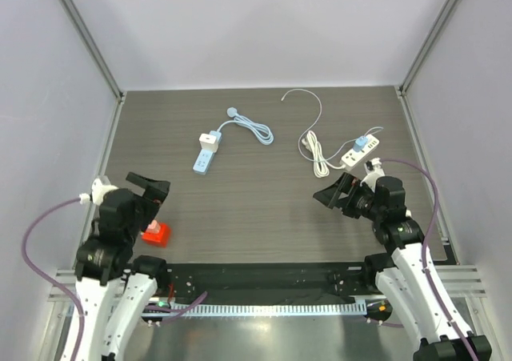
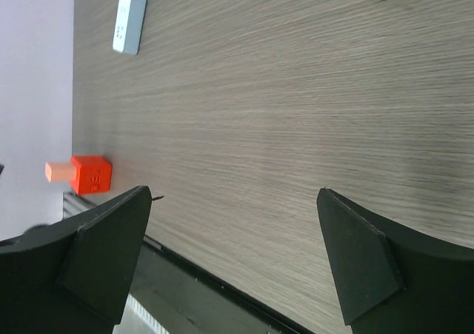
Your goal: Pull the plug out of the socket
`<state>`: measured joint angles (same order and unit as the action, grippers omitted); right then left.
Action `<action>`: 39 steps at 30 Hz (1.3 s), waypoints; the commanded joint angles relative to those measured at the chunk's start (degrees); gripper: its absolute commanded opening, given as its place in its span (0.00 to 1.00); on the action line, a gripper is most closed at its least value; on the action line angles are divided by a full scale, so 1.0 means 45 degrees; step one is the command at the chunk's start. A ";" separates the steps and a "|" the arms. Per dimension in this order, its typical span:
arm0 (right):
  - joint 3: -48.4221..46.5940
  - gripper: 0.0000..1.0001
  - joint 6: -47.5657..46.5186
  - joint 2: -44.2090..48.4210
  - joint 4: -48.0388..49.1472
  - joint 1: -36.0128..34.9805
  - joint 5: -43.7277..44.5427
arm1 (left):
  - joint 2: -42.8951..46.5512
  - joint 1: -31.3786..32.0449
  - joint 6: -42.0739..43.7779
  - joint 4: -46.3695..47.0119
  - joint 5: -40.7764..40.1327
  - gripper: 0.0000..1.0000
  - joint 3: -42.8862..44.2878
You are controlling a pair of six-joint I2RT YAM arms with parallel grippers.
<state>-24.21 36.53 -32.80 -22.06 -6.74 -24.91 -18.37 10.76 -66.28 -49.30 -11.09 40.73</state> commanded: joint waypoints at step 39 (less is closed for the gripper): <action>-0.4814 1.00 -0.2142 -1.2337 1.1814 -1.4420 0.6843 | -0.8808 -0.0771 -0.2381 -0.7150 -0.4741 0.69 0.2140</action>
<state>-41.63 31.20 -85.65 18.72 -70.78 1.85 -57.78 7.81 -75.66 -76.73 -27.86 50.19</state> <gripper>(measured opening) 0.996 0.688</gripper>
